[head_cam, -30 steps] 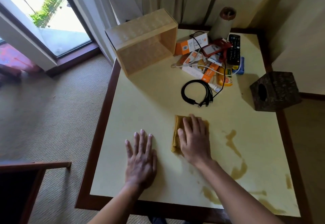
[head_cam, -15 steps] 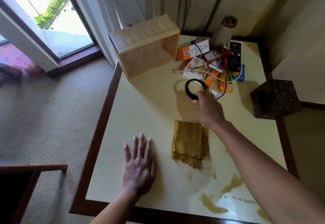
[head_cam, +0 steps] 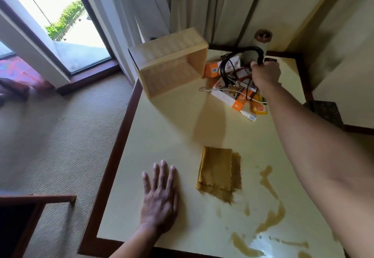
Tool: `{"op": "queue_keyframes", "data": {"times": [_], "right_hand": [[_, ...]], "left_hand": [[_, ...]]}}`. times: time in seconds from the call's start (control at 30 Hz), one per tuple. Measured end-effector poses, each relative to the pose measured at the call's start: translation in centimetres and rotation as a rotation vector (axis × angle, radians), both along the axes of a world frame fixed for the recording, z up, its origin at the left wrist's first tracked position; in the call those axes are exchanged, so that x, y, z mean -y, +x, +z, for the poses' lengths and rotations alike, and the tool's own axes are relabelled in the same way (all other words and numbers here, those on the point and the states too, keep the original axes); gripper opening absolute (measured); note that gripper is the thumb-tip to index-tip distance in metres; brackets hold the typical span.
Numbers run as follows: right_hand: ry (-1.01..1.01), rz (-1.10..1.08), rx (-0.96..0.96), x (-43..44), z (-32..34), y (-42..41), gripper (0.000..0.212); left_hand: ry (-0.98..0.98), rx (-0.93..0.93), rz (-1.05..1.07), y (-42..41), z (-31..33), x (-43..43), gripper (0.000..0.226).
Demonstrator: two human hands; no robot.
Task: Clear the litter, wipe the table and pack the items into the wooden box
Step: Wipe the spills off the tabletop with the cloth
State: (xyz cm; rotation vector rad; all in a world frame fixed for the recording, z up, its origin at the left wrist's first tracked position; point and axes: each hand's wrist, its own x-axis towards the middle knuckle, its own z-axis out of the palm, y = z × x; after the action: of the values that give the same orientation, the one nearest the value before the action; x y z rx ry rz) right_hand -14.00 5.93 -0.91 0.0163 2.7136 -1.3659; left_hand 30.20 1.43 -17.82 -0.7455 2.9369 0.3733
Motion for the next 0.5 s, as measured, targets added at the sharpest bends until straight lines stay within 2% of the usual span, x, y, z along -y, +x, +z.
{"op": "queue_keyframes", "data": {"times": [0.07, 0.17, 0.27, 0.37, 0.43, 0.5], "right_hand": [[0.164, -0.026, -0.142, -1.1, -0.9, 1.3, 0.060], [0.259, -0.022, -0.376, -3.5, -3.1, 6.9, 0.063], [0.380, 0.319, -0.304, -5.7, -8.0, 17.6, 0.051], [0.608, 0.682, -0.135, -8.1, -12.7, 28.4, 0.073], [0.710, 0.791, -0.127, -8.9, -14.6, 30.4, 0.081], [0.722, 0.820, -0.158, -7.9, -14.9, 28.3, 0.078]], "left_hand": [[0.005, 0.015, 0.006, 0.0, 0.1, 0.0, 0.070], [0.011, 0.042, 0.012, -0.1, 0.4, -0.1, 0.069], [0.024, 0.055, 0.012, -0.1, 0.5, 0.0, 0.069], [0.032, 0.038, 0.016, -0.1, 0.4, -0.1, 0.067], [0.026, 0.032, 0.015, -0.1, 0.2, -0.1, 0.067], [0.029, 0.027, 0.014, -0.1, 0.1, -0.1, 0.068]]}}
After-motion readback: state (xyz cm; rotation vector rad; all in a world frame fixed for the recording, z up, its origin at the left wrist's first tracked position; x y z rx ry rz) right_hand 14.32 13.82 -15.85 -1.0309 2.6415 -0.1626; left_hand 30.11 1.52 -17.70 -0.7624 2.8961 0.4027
